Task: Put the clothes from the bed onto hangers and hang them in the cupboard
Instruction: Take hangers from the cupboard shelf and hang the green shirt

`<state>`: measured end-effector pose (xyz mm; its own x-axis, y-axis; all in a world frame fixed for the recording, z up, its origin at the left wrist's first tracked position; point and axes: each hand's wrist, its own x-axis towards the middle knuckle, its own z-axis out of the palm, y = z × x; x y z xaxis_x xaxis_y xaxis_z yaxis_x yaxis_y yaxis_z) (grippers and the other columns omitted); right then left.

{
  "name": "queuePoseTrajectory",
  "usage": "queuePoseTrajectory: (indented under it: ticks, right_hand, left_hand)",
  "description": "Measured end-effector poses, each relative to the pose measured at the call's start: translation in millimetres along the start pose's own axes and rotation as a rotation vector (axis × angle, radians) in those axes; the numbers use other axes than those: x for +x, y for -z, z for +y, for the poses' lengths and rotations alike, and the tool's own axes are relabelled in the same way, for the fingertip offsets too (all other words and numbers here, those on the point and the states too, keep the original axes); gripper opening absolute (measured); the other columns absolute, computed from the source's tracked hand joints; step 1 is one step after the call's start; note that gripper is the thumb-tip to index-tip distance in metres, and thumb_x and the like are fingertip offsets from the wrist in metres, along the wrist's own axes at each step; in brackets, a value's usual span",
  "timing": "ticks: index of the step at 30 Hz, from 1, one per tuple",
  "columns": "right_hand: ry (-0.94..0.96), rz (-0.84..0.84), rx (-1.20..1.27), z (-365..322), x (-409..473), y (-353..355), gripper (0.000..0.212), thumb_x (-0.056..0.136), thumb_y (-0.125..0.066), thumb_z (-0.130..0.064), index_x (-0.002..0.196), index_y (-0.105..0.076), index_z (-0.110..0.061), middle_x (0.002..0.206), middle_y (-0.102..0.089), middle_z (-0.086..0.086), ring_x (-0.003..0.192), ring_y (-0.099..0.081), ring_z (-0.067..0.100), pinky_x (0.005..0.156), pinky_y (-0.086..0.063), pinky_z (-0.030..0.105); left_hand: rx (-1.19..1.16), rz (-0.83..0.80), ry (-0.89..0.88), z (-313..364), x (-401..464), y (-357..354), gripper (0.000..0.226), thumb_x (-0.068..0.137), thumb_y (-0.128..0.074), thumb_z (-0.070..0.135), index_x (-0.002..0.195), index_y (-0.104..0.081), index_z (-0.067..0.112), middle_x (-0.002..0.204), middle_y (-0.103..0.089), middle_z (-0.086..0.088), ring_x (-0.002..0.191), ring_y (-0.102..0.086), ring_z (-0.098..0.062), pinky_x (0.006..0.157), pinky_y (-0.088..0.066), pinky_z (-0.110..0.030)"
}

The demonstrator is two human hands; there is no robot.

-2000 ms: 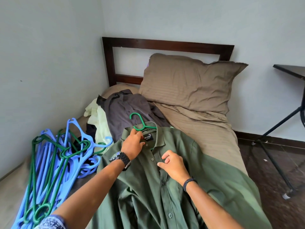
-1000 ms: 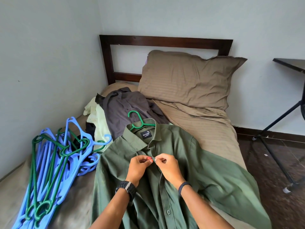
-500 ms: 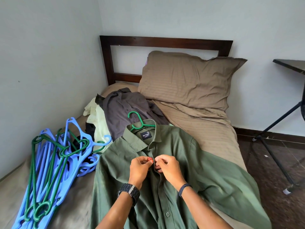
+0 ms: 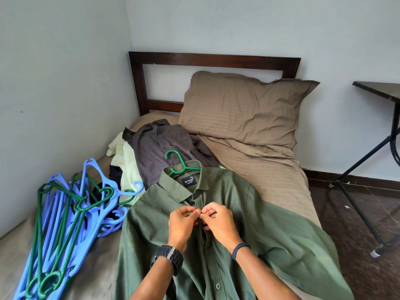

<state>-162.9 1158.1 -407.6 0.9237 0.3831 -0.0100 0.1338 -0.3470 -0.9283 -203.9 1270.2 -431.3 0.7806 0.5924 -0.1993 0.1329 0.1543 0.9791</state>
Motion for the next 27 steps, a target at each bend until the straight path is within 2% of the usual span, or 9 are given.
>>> queuePoseTrajectory:
  ticks: [3,9,12,14,17,20,22,24,27]
  right_hand:
    - [-0.042,-0.030,0.106,-4.0,-1.4,3.5,0.015,0.084,-0.070,-0.008,0.073,-0.064,-0.017,0.075,-0.061,0.005,0.068,-0.067,0.016,0.058,-0.058,0.028]
    - [-0.276,-0.110,0.483,-13.3,1.2,10.2,0.014,0.090,-0.054,0.002,0.081,-0.063,-0.004,0.073,-0.061,0.010,0.065,-0.065,0.022,0.065,-0.058,0.035]
    - [-0.122,0.035,0.260,-8.7,0.0,4.9,0.018,0.091,-0.054,0.002,0.085,-0.063,-0.012,0.076,-0.064,0.014,0.062,-0.068,0.020,0.057,-0.059,0.032]
    - [-0.030,0.068,0.107,-2.9,0.4,1.0,0.020,0.090,-0.056,0.001,0.084,-0.064,-0.017,0.072,-0.065,0.009,0.061,-0.068,0.020,0.056,-0.059,0.036]
    - [0.072,0.099,-0.159,4.7,7.0,-4.0,0.019,0.087,-0.054,-0.001,0.087,-0.065,-0.016,0.070,-0.063,-0.001,0.070,-0.066,0.022,0.070,-0.056,0.037]
    - [0.192,0.135,-0.341,-0.3,13.0,-10.0,0.025,0.085,-0.051,0.000,0.100,-0.067,-0.012,0.086,-0.063,0.002,0.087,-0.062,0.022,0.081,-0.046,0.028]
    - [0.228,0.078,-0.347,-9.9,17.4,-13.8,0.039,0.088,-0.047,0.000,0.118,-0.063,-0.018,0.096,-0.058,0.002,0.095,-0.058,0.021,0.089,-0.045,0.029]
    - [0.210,-0.033,-0.365,-17.2,22.8,-16.3,0.055,0.092,-0.041,-0.001,0.138,-0.047,-0.029,0.110,-0.052,0.004,0.106,-0.052,0.019,0.096,-0.041,0.028]
    - [0.106,-0.148,-0.421,-20.4,36.4,-19.4,0.057,0.096,-0.036,-0.004,0.146,-0.034,-0.032,0.127,-0.043,0.005,0.121,-0.044,0.021,0.099,-0.034,0.027]
  left_hand:
    - [0.013,0.021,-0.040,0.4,-1.9,-1.7,0.007,0.085,-0.068,0.004,0.088,-0.062,0.008,0.067,-0.071,-0.007,0.068,-0.063,-0.018,0.072,-0.052,-0.035]
    - [-0.121,-0.022,-0.070,4.5,-2.2,-4.9,0.023,0.087,-0.056,-0.010,0.085,-0.046,0.010,0.060,-0.065,-0.003,0.065,-0.054,-0.018,0.064,-0.044,-0.027]
    - [-0.059,-0.046,-0.093,6.7,-1.4,-4.8,0.020,0.088,-0.056,-0.010,0.085,-0.050,0.010,0.065,-0.062,-0.005,0.063,-0.054,-0.015,0.062,-0.046,-0.023]
    - [0.031,-0.069,-0.106,6.1,2.5,-4.0,0.023,0.085,-0.058,-0.010,0.088,-0.054,0.013,0.072,-0.059,-0.007,0.066,-0.053,-0.016,0.066,-0.047,-0.029]
    - [0.179,-0.093,-0.094,4.8,7.7,-4.2,0.035,0.078,-0.060,-0.011,0.091,-0.054,0.021,0.083,-0.056,-0.006,0.071,-0.053,-0.017,0.072,-0.049,-0.036]
    - [0.109,0.008,-0.038,3.9,12.6,-4.2,0.022,0.085,-0.059,-0.003,0.099,-0.054,0.014,0.085,-0.060,-0.011,0.073,-0.059,-0.020,0.066,-0.055,-0.036]
    - [0.008,0.058,0.012,4.9,16.6,-4.4,0.019,0.090,-0.052,-0.001,0.106,-0.053,0.010,0.085,-0.063,-0.015,0.072,-0.063,-0.022,0.059,-0.053,-0.031]
    - [-0.026,0.088,0.007,8.4,18.4,-4.2,0.025,0.092,-0.048,-0.001,0.109,-0.054,0.017,0.084,-0.065,-0.015,0.072,-0.065,-0.023,0.057,-0.054,-0.029]
    - [0.189,0.139,-0.127,15.6,22.4,-2.3,0.022,0.093,-0.050,0.004,0.104,-0.062,0.018,0.078,-0.066,-0.006,0.068,-0.066,-0.019,0.056,-0.057,-0.031]
